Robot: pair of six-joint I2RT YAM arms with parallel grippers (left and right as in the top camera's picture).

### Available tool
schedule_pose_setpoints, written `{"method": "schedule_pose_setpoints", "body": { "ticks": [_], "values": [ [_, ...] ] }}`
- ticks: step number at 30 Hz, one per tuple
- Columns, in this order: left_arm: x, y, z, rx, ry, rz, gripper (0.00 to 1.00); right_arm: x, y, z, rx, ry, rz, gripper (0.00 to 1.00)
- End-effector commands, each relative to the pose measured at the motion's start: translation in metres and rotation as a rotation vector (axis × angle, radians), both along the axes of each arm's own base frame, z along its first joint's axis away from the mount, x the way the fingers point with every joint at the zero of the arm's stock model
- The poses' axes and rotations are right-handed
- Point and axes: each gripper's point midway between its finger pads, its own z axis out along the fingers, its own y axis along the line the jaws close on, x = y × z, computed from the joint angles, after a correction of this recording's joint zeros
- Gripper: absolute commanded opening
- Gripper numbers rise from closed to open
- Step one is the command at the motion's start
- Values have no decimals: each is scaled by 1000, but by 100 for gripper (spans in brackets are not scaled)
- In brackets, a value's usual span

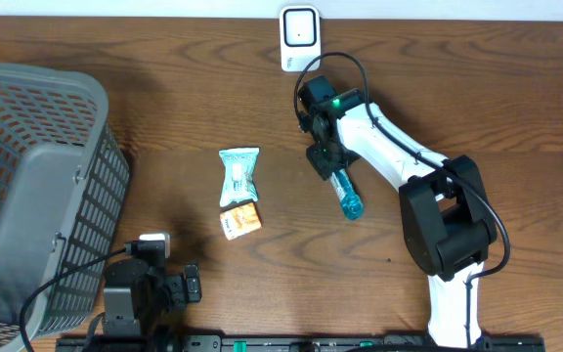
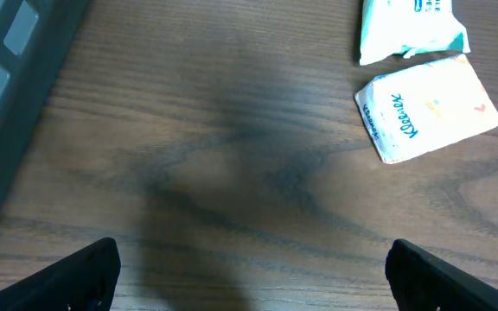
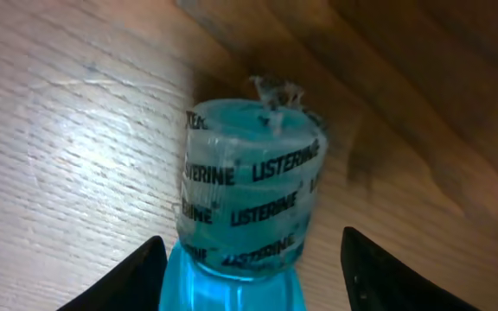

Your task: Scan the item barcode

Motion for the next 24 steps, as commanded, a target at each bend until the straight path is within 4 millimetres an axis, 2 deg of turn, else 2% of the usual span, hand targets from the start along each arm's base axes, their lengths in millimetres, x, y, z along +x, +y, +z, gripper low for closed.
{"method": "schedule_pose_setpoints", "body": {
  "ticks": [1, 7, 13, 16, 18, 19, 21, 22, 23, 24],
  "values": [
    [0, 1, 3, 1, -8, 5, 98, -6, 10, -7, 83, 58, 5, 59],
    [0, 1, 3, 1, -8, 5, 98, -8, 13, -11, 107, 81, -2, 56],
    [0, 1, 3, 1, -8, 5, 98, -12, -1, -34, 49, 128, -76, 29],
    [0, 1, 3, 1, -8, 5, 98, -11, -7, -36, 48, 133, -104, 28],
    [0, 1, 3, 1, -8, 5, 98, -13, -14, -35, 40, 151, -118, 31],
    [0, 1, 3, 1, -8, 5, 98, -15, -17, -35, 34, 163, -118, 33],
    [0, 1, 3, 1, -8, 5, 98, -24, -23, -34, 22, 207, -74, 43],
    [0, 1, 3, 1, -8, 5, 98, -25, -23, -35, 23, 213, -65, 43],
    [0, 1, 3, 1, -8, 5, 98, -25, -22, -36, 24, 213, -64, 42],
    [0, 1, 3, 1, -8, 5, 98, -23, -21, -37, 29, 207, -64, 31]
  ]
}}
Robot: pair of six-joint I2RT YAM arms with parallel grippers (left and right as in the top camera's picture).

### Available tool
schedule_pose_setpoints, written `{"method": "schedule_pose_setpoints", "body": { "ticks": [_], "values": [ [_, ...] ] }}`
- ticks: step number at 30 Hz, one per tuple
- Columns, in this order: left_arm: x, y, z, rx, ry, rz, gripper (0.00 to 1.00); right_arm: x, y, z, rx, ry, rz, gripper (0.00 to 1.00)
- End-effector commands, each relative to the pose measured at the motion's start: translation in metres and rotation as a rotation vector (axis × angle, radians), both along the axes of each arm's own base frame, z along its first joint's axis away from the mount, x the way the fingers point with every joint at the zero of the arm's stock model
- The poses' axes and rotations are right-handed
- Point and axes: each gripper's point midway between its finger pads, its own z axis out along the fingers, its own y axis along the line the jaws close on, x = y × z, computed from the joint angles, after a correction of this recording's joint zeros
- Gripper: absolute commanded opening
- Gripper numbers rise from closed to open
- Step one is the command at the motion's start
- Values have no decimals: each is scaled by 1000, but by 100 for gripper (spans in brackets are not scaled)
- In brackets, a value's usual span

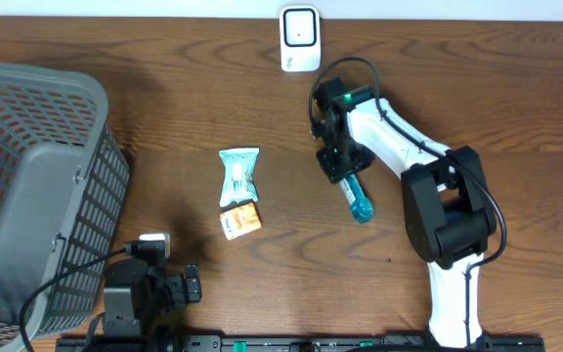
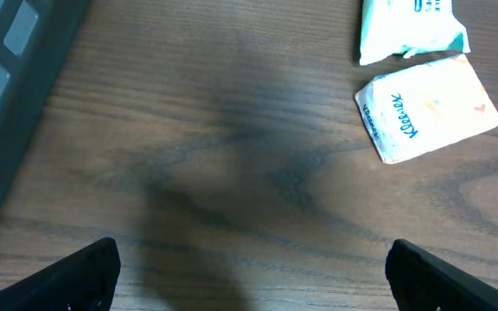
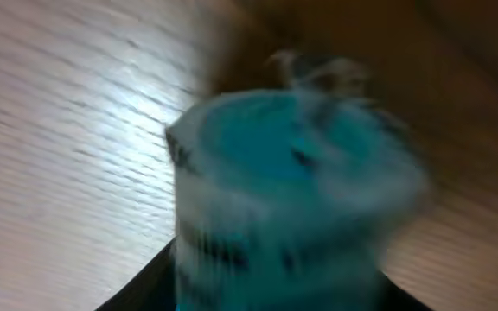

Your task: Scan the item barcode

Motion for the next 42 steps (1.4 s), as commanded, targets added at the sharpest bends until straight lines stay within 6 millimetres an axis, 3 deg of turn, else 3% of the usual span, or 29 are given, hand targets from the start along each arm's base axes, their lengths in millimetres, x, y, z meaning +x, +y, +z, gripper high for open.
{"method": "schedule_pose_setpoints", "body": {
  "ticks": [1, 2, 3, 5, 7, 9, 11, 15, 19, 23, 25, 26, 28, 29, 32, 35, 39, 42],
  "values": [
    [0, 1, 3, 1, -8, 5, 98, -3, 0, -15, 6, 31, 20, 26],
    [0, 1, 3, 1, -8, 5, 98, -3, 2, -15, 19, 34, 20, 22],
    [0, 1, 3, 1, -8, 5, 98, -4, 5, -15, 39, 40, 20, 11],
    [0, 1, 3, 1, -8, 5, 98, -5, 12, -13, 80, 53, 36, 1],
    [0, 1, 3, 1, -8, 5, 98, -9, 27, -4, 176, 82, 95, 1],
    [0, 1, 3, 1, -8, 5, 98, -14, 58, 26, 386, 127, 223, 1],
    [0, 1, 3, 1, -8, 5, 98, -17, 71, 53, 505, 144, 299, 1],
    [0, 1, 3, 1, -8, 5, 98, -32, 81, 101, 666, 191, 427, 1],
    [0, 1, 3, 1, -8, 5, 98, -42, 89, 126, 775, 196, 524, 1],
    [0, 1, 3, 1, -8, 5, 98, -25, 86, 110, 711, 118, 573, 1],
    [0, 1, 3, 1, -8, 5, 98, -9, 78, 90, 591, 75, 515, 1],
    [0, 1, 3, 1, -8, 5, 98, 6, 68, 69, 450, 36, 428, 1],
    [0, 1, 3, 1, -8, 5, 98, 16, 58, 51, 320, -1, 365, 1],
    [0, 1, 3, 1, -8, 5, 98, 16, 54, 38, 242, -18, 374, 1],
    [0, 1, 3, 1, -8, 5, 98, 6, 46, 25, 110, -13, 423, 4],
    [0, 1, 3, 1, -8, 5, 98, -4, 43, 12, 3, -16, 478, 14],
    [0, 1, 3, 1, -8, 5, 98, -10, 50, 3, -25, -26, 513, 28],
    [0, 1, 3, 1, -8, 5, 98, -9, 47, 3, -56, -36, 520, 30]
  ]
}}
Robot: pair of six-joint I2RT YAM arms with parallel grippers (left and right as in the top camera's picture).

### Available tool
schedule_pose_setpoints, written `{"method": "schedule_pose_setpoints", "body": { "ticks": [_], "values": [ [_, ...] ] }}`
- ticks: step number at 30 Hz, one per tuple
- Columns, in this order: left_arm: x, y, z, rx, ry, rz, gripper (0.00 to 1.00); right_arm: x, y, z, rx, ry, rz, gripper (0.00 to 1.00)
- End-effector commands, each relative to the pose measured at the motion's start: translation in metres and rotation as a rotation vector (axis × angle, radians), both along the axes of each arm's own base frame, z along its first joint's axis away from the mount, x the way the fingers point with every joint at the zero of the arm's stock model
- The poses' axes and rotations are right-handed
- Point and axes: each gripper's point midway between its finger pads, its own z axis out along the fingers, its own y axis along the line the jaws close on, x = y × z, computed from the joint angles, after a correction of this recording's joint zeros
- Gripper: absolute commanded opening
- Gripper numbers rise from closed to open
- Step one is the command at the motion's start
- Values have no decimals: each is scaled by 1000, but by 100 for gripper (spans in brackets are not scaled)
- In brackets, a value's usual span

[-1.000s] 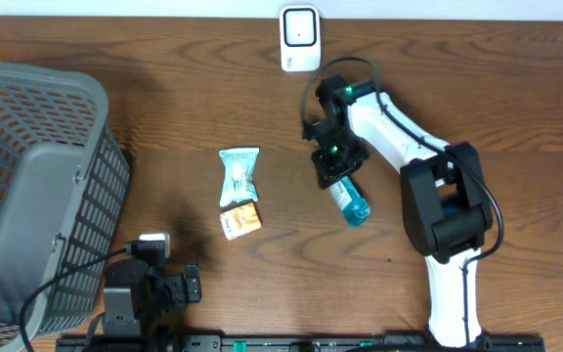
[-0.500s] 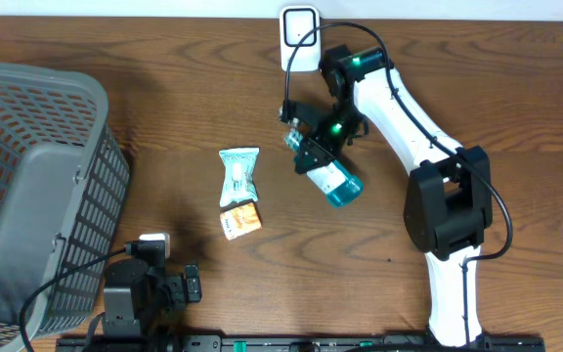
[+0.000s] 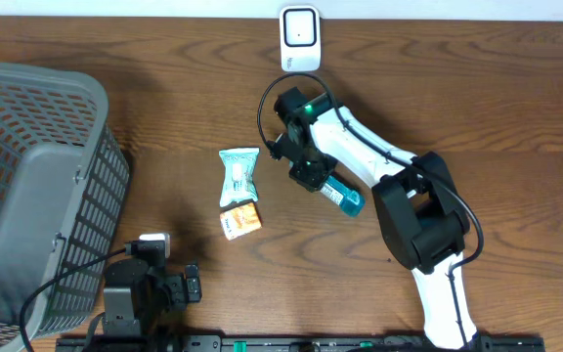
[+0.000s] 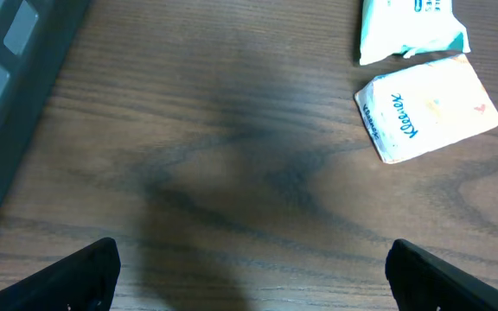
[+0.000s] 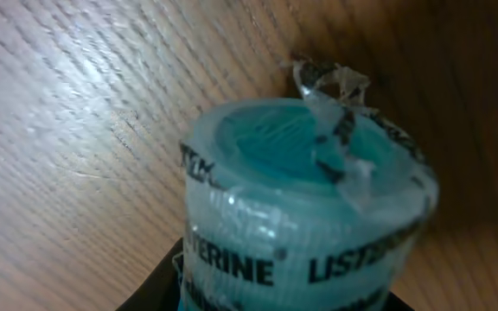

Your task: Scan the item barcode

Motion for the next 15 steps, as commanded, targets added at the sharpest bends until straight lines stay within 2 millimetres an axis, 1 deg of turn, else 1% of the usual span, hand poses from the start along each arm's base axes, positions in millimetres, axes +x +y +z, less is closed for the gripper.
{"method": "schedule_pose_setpoints", "body": {
  "ticks": [1, 2, 4, 8, 10, 14, 15],
  "values": [
    [0, 1, 3, 1, -8, 5, 98, 3, -9, 1, -48, -33, -14, 32],
    [0, 1, 3, 1, -8, 5, 98, 3, -8, 1, -47, -33, -14, 35],
    [0, 1, 3, 1, -8, 5, 98, 2, -6, 3, -45, -31, -10, 36],
    [0, 1, 3, 1, -8, 5, 98, 0, 2, 11, -30, -26, 2, 41],
    [0, 1, 3, 1, -8, 5, 98, 1, 10, 16, -5, -28, 7, 44],
    [0, 1, 3, 1, -8, 5, 98, 1, 13, 18, -3, -31, 14, 44],
    [0, 1, 3, 1, -8, 5, 98, 0, 14, 18, -3, -30, 16, 40]
  ]
}}
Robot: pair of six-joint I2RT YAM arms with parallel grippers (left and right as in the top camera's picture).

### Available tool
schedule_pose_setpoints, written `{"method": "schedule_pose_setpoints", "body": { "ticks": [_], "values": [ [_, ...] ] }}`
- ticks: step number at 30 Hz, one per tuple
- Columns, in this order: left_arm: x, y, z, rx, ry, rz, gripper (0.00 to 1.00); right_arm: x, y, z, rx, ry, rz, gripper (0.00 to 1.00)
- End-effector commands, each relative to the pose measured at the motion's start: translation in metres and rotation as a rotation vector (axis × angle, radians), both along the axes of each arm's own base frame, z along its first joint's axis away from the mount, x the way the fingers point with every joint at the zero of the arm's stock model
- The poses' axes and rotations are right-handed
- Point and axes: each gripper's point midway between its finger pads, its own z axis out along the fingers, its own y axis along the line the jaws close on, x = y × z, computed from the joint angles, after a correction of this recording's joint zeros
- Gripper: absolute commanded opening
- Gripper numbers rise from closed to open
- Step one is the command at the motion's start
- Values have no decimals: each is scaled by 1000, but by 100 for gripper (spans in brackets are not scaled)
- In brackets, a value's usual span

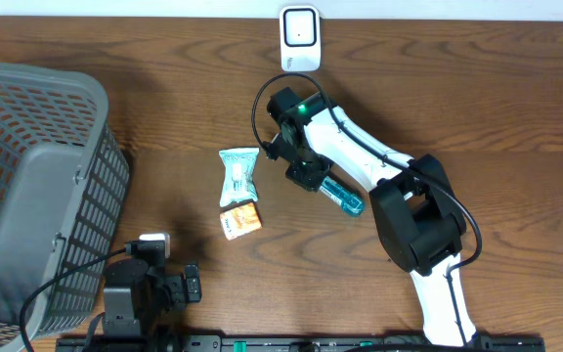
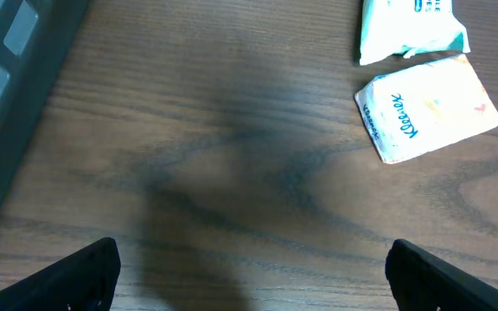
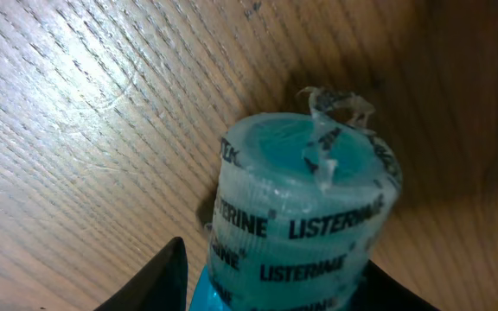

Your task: Scan the item barcode

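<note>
A blue Listerine mouthwash bottle lies slantwise on the wooden table, right of centre. My right gripper is shut on its capped end. In the right wrist view the sealed cap points away from the camera, and a black finger stands on each side of the bottle's body. The white barcode scanner stands at the table's far edge, beyond the gripper. My left gripper hangs open over bare wood near the front edge, holding nothing.
A grey mesh basket fills the left side. A teal-and-white packet and a Kleenex pack lie just left of the right gripper. Both also show in the left wrist view, the packet above the Kleenex pack. A colourful item sits at the right edge.
My right gripper and the bottle have shifted slightly left and farther from the front. The cap looks smaller in the right wrist view. The left arm has not moved.
First my right gripper's fingers stood on either side of the bottle's cap end, with the bottle pointing toward the front. Then it was a little to the right, its view blurred. Later the gripper was farther left near the packet, with the bottle lying more crosswise, as it does now.
</note>
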Motion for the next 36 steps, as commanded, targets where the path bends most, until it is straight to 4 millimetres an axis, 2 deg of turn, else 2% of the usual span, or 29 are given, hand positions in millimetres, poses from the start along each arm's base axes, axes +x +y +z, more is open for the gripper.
{"method": "schedule_pose_setpoints", "body": {
  "ticks": [1, 6, 8, 10, 12, 13, 16, 19, 23, 25, 27, 29, 36],
  "values": [
    [0, 1, 3, 1, -8, 5, 98, 1, 10, 9, 28, -14, 0, 38],
    [0, 1, 3, 1, -8, 5, 98, 7, 18, 15, 64, -29, -2, 34],
    [0, 1, 3, 1, -8, 5, 98, 6, 16, 13, 62, -18, -6, 26],
    [0, 1, 3, 1, -8, 5, 98, 1, 18, 9, 97, 27, -21, 12],
    [0, 1, 3, 1, -8, 5, 98, -7, 22, 6, 140, 88, -34, 4],
    [0, 1, 3, 1, -8, 5, 98, -12, 25, 6, 165, 118, -39, 1],
    [0, 1, 3, 1, -8, 5, 98, -25, 32, 13, 242, 203, -45, 1],
    [0, 1, 3, 1, -8, 5, 98, -29, 36, 34, 281, 253, -65, 1],
    [0, 1, 3, 1, -8, 5, 98, -41, 61, 105, 533, 376, -58, 1],
    [0, 1, 3, 1, -8, 5, 98, -47, 70, 136, 668, 430, -42, 1],
    [0, 1, 3, 1, -8, 5, 98, -53, 71, 159, 775, 482, -40, 1],
    [0, 1, 3, 1, -8, 5, 98, -55, 65, 169, 827, 521, -45, 1],
    [0, 1, 3, 1, -8, 5, 98, -50, 59, 172, 851, 522, -65, 1]
  ]
}}
